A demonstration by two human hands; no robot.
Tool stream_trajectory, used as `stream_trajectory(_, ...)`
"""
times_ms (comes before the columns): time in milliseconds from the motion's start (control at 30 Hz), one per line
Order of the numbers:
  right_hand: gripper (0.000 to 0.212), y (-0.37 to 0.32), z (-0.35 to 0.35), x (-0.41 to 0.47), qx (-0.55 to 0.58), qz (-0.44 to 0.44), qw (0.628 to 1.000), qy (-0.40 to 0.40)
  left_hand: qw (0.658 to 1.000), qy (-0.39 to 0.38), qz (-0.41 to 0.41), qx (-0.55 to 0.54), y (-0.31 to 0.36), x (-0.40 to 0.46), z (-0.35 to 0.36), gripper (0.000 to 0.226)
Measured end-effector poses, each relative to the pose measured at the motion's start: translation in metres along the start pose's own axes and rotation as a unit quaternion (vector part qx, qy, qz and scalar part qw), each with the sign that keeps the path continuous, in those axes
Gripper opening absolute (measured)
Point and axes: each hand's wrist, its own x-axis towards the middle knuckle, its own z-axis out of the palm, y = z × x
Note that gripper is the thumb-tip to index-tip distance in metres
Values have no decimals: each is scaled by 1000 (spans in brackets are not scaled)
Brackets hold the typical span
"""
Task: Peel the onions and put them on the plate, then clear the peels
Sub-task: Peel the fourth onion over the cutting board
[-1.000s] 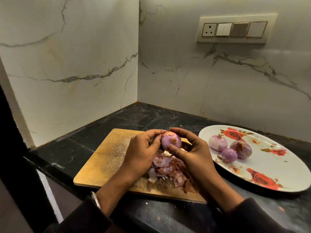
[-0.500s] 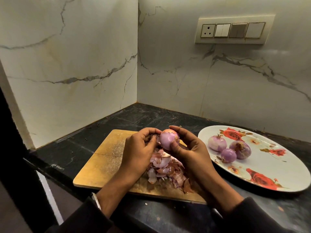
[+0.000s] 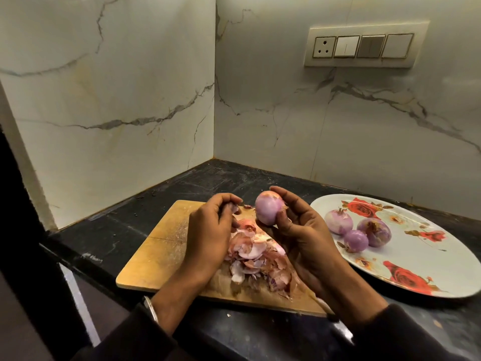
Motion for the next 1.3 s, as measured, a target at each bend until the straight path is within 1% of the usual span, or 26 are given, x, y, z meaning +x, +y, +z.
stream_trajectory(100, 46, 0, -4, -1, -32, -2, 999, 4, 999, -20, 36, 32, 3, -2, 5, 19)
stream_trajectory(233, 50, 6, -6, -1, -98, -15, 995, 16, 997, -43, 53, 29, -1, 0, 6, 17)
stream_trajectory(400, 50, 8, -8, 0, -177, -30, 983, 31, 996, -20, 68, 51, -4, 2, 6, 18)
stream_trajectory(467, 48, 7, -8, 0, -202, -37, 978, 29, 997, -24, 68, 41, -3, 1, 5, 24)
stream_trajectory(567, 46, 6, -9, -1, -216, -42, 975, 26, 996, -44, 67, 25, -2, -1, 4, 45)
stream_trajectory(667, 46, 4, -10, -1, -237, -54, 970, 29, 995, -64, 63, 34, -3, -1, 4, 49)
stream_trajectory(767, 49, 3, -11, -1, -252, -57, 966, 31, 994, -78, 64, 49, -5, 0, 5, 45)
stream_trajectory(833, 50, 4, -12, -2, -265, -68, 961, 33, 994, -83, 66, 36, -4, -1, 4, 39)
stream_trajectory(967, 54, 6, -13, -2, -272, -84, 958, 47, 992, -106, 67, 12, 1, -4, 1, 38)
stream_trajectory(1100, 47, 6, -10, -3, -279, -89, 955, 45, 993, -85, 74, 25, 2, -5, 2, 25)
stream_trajectory(1200, 43, 5, -8, -4, -255, -78, 963, 38, 993, -85, 84, 20, 5, -7, 1, 23)
stream_trajectory(1300, 45, 5, -8, -5, -236, -69, 969, 32, 992, -82, 93, 22, 6, -7, 0, 23)
